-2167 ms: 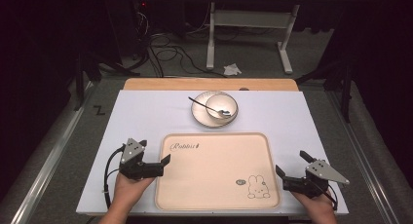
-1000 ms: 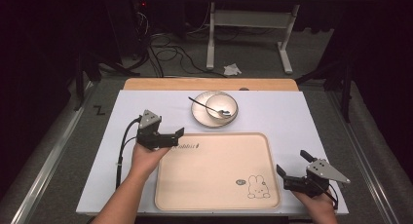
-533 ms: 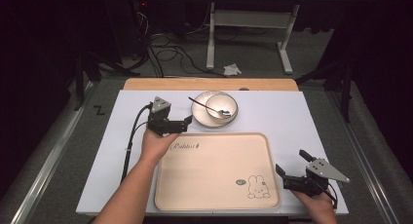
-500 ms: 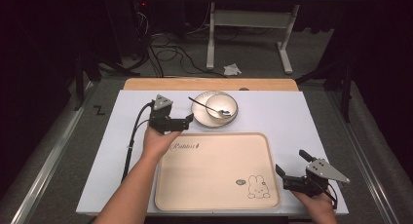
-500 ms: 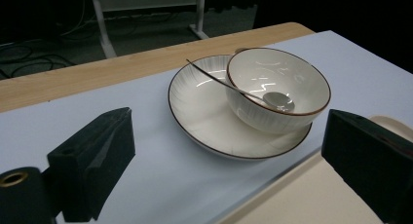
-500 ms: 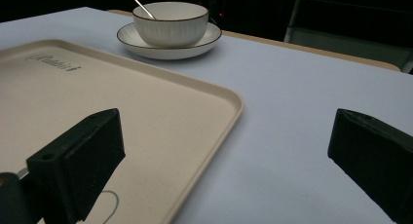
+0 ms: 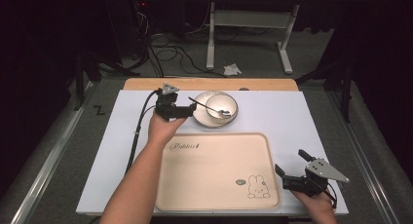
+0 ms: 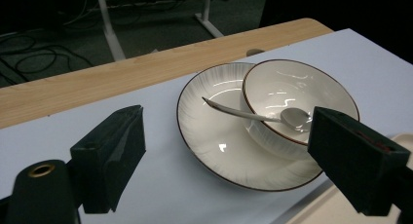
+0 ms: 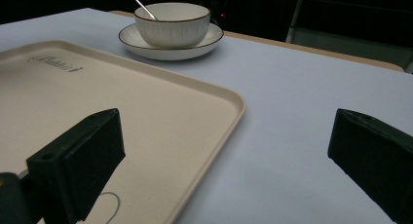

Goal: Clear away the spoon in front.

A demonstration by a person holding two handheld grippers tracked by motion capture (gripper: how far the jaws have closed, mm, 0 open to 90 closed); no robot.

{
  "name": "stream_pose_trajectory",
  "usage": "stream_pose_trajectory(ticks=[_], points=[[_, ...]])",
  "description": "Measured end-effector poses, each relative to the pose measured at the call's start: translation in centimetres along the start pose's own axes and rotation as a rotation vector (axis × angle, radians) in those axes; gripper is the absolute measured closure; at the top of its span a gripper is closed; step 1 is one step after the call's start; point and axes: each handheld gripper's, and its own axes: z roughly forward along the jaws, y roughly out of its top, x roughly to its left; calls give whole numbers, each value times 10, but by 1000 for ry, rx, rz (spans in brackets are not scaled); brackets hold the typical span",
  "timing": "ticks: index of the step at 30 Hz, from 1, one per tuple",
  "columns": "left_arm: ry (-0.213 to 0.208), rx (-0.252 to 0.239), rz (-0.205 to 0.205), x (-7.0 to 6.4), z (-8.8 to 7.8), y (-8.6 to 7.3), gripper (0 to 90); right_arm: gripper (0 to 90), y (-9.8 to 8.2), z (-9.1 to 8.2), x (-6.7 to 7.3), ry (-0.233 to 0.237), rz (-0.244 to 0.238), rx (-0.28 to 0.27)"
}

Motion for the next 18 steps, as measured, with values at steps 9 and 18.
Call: stream_pose_trajectory(ticks=[9,18], points=[[7,12,-31,1,19,2,177,6,-1,1,-4,1,8,-2],[6,5,-44,2,32,-3,211,6,-1,2,-3,10,7,-1]])
